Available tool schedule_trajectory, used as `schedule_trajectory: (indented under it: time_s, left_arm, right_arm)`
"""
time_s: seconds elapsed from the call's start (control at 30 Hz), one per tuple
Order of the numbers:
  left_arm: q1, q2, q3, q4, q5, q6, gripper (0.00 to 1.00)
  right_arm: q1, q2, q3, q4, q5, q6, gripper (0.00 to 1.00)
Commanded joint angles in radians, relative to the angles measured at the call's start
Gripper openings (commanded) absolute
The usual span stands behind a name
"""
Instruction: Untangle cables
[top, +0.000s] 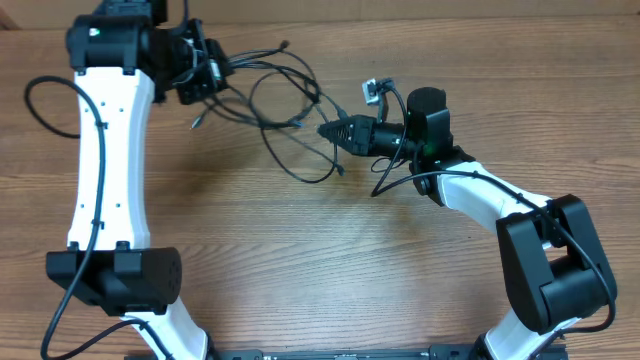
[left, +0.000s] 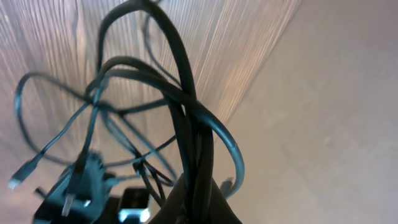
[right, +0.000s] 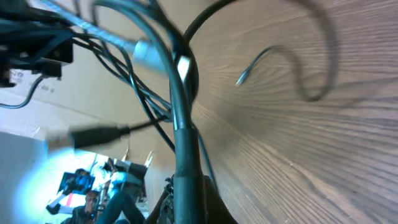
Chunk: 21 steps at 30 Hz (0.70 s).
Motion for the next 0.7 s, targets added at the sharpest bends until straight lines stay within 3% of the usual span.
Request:
schedule_trajectory:
  time_s: [0.0,0.53,0.57,0.6,0.63,0.67]
  left_arm:
    - [0.071,-0.039,0.027,-0.014,-0.106,-0.021,0.04]
    - [0.198,-0.039,0.027,-0.092,-0.097,0.014,0.04]
    - [0.196,-0.039,0.027,-0.092,-0.093,0.025,0.04]
    - [0.191,-0.039,0.027,-0.091,-0.074,0.035,0.04]
    - [0.188,-0.039,0.027,-0.091,-0.064,0.041,0.04]
    - [0.184,-0.039,0.027,-0.091,-0.052,0.047,0.04]
  right_arm:
    - [-0.008,-0.021,0.003,-0.001,-0.016,-0.001,0.04]
    - [-0.038,-0.021,0.003,0.0,-0.014,-0.001,0.07]
    - [-0.039,-0.021,0.003,0.0,-0.014,-0.001,0.2]
    - [-0.04,-0.021,0.003,0.002,-0.01,-0.001,0.46]
    - [-0.04,-0.021,0.003,0.002,-0.008,-0.001,0.65]
    - [-0.04,-0.021,0.003,0.004,-0.008,-0.001,0.71]
